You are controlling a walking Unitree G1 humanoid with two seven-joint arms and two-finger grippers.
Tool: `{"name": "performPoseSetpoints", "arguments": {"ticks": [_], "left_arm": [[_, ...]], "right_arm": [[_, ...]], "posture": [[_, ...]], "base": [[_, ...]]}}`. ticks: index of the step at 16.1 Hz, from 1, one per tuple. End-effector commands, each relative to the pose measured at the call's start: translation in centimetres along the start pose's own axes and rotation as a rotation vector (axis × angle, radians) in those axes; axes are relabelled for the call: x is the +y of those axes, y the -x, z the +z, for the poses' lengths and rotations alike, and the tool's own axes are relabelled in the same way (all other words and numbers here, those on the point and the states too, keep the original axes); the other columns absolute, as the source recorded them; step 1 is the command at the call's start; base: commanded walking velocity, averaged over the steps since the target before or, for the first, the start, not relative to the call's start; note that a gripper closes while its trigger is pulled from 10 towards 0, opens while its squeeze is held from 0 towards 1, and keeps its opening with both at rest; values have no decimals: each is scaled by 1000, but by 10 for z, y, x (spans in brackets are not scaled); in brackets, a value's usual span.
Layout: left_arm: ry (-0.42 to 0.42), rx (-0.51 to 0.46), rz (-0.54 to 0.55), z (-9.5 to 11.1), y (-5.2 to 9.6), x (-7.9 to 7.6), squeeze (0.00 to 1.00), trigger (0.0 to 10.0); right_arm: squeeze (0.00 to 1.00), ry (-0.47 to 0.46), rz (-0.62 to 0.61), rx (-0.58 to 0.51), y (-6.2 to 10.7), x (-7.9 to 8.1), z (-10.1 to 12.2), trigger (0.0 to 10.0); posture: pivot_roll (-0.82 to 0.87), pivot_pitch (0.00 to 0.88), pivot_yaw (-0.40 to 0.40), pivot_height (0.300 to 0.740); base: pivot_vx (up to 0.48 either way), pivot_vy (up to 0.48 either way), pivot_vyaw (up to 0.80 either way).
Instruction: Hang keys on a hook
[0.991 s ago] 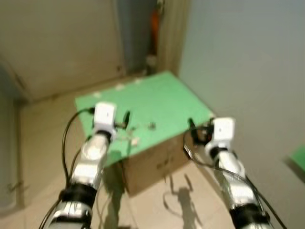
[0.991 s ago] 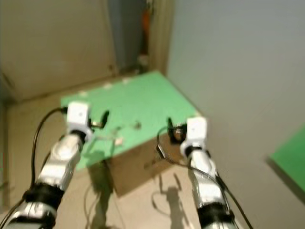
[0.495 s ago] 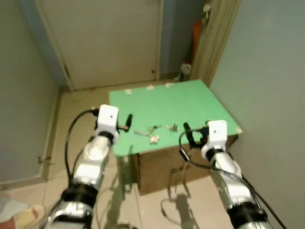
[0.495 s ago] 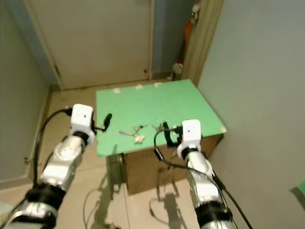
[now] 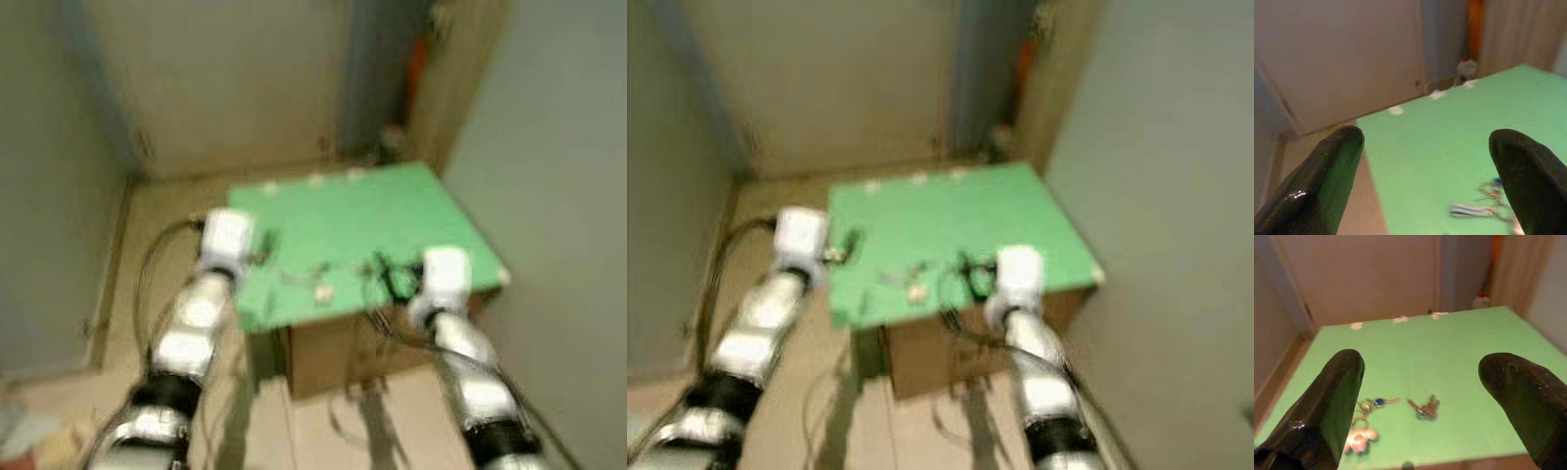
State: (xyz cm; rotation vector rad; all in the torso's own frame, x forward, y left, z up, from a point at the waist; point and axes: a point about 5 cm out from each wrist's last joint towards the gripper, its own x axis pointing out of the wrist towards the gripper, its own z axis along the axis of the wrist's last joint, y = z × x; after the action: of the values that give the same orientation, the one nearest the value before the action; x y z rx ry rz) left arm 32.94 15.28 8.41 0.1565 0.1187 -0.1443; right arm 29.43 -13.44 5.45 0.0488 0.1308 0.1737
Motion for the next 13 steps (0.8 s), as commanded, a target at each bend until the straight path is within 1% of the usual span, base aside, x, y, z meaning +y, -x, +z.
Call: {"name": "performPoseSetpoints", "arguments": {"ticks": [1,2,4,5,6,7,9,10,12,13], "left_arm": [[0,-23,-36,7,-4,-13,0,10000],[-44,-8,-44,6,-6,-14,0,10000],[-117,42,-109,2,-10,-25,0,10000],[-101,55,-131,2,-12,-30,0,10000],[-90,62,-120,3,-14,-30,0,10000],[-91,59,-137,4,-14,-32,0,10000],[-71,64,-111,5,-15,-26,0,10000],[-67,61,-122,4,-14,-24,0,10000],[-105,75,-157,-4,-13,-24,0,10000],[-111,109,-160,-12,-13,-24,0,10000]], "right_arm": [[0,18,-38,7,3,-15,0,10000],[0,19,-38,8,3,-15,0,10000],[0,22,-31,15,3,-14,-1,10000],[0,25,-25,19,3,-13,-2,10000],[0,26,-22,20,3,-12,-2,10000],[0,26,-21,21,2,-11,-2,10000],[0,26,-16,31,2,-8,-3,10000],[0,26,-13,35,2,-6,-4,10000],[0,23,-13,36,2,-6,-5,10000],[0,23,-17,36,4,-8,-5,10000]], "posture": [[-43,0,4,740],[-43,0,4,740],[-39,0,-2,740],[-39,0,-1,740],[-39,0,0,740],[-38,0,1,740],[-33,0,6,740],[-27,0,8,740],[-30,0,11,740],[-41,1,3,740]], "base": [[458,0,0],[461,0,0],[452,0,0],[442,0,0],[439,0,0],[0,0,0],[0,0,0],[0,0,0],[0,0,0],[0,0,0]]}}
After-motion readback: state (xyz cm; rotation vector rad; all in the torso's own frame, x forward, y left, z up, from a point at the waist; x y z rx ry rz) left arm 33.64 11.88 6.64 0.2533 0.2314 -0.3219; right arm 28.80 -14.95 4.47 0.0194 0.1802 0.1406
